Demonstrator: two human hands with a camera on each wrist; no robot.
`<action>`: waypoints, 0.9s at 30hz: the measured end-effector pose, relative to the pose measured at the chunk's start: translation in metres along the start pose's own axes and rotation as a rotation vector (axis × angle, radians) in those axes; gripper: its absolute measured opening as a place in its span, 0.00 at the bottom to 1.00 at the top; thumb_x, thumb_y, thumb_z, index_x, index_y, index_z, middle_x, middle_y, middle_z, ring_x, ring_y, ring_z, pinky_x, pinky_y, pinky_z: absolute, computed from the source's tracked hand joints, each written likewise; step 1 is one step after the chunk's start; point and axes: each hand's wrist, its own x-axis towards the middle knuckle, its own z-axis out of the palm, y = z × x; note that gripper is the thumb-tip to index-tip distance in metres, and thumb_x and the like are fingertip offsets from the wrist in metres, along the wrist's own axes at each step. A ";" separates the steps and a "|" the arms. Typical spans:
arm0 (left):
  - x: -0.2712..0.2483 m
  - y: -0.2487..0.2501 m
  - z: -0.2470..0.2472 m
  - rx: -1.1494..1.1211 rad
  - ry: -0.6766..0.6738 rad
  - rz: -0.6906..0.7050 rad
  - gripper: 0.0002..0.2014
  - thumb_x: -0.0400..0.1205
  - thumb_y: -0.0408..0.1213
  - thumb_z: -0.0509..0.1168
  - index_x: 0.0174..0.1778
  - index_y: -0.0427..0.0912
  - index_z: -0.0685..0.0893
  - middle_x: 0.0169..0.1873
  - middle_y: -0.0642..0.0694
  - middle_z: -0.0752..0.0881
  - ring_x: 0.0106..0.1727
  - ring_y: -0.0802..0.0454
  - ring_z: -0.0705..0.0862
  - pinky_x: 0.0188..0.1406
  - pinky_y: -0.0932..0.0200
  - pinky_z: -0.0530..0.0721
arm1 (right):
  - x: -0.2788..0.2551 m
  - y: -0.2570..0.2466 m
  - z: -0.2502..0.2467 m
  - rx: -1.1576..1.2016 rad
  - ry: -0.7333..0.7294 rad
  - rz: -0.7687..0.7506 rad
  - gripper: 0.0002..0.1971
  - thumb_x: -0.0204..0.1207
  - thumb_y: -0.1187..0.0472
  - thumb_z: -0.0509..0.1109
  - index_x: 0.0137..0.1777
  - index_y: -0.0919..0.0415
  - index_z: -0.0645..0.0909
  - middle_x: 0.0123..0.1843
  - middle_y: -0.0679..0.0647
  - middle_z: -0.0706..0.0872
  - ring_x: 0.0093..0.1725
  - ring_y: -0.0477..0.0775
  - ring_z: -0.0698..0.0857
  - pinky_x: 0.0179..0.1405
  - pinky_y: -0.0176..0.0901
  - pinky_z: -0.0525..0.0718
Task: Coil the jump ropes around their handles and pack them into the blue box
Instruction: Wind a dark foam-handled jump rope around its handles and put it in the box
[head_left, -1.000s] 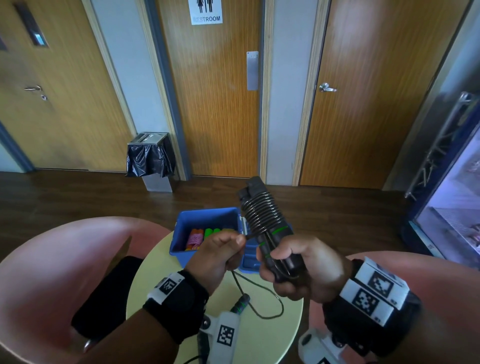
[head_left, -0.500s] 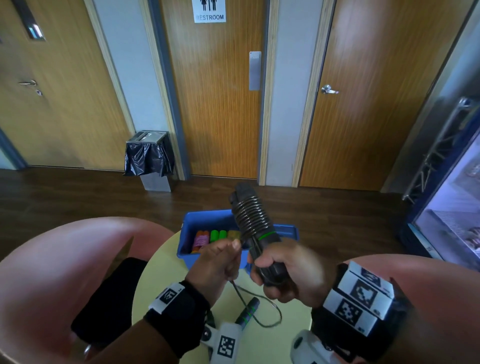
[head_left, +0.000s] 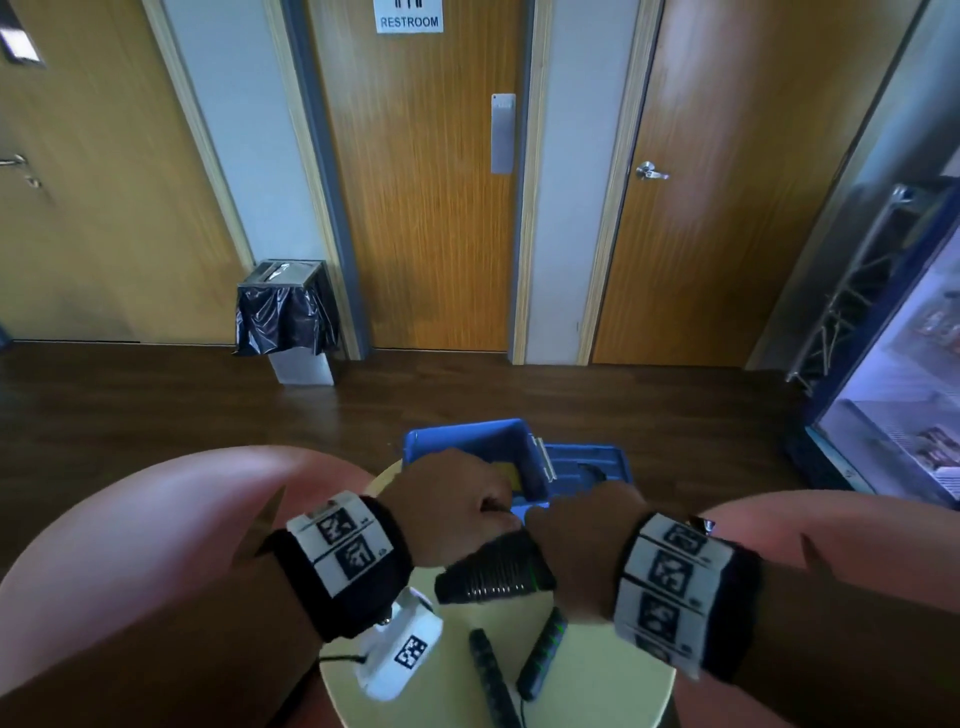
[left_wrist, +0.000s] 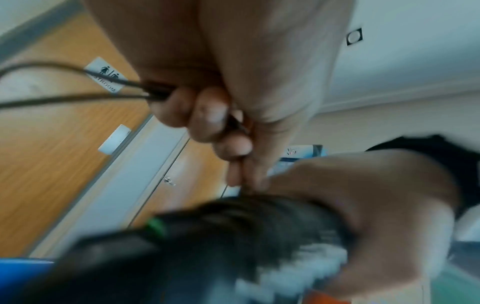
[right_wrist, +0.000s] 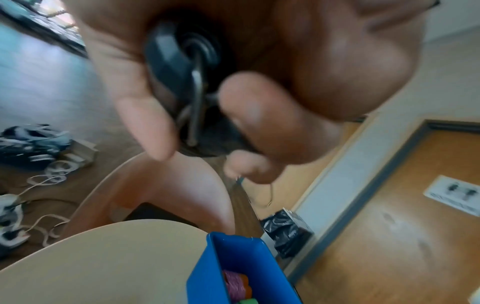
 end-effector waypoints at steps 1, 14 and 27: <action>-0.003 0.002 0.006 0.030 0.072 -0.008 0.18 0.79 0.57 0.58 0.40 0.47 0.84 0.37 0.50 0.87 0.42 0.52 0.85 0.44 0.51 0.81 | 0.010 -0.002 -0.001 0.031 -0.014 0.074 0.16 0.73 0.51 0.70 0.59 0.52 0.75 0.51 0.50 0.85 0.48 0.56 0.87 0.48 0.49 0.85; -0.035 -0.027 0.051 -0.443 0.310 -0.329 0.12 0.83 0.37 0.63 0.60 0.52 0.85 0.47 0.55 0.87 0.53 0.55 0.86 0.54 0.58 0.83 | 0.079 0.010 0.010 0.249 0.153 0.479 0.26 0.69 0.52 0.74 0.66 0.42 0.71 0.52 0.49 0.85 0.50 0.56 0.86 0.44 0.47 0.83; -0.069 -0.046 0.014 -0.604 0.260 -0.152 0.10 0.81 0.36 0.70 0.40 0.59 0.88 0.40 0.68 0.89 0.45 0.70 0.87 0.43 0.73 0.79 | 0.059 0.039 -0.006 0.222 0.190 0.652 0.26 0.70 0.49 0.75 0.66 0.37 0.68 0.47 0.51 0.79 0.44 0.58 0.85 0.39 0.50 0.83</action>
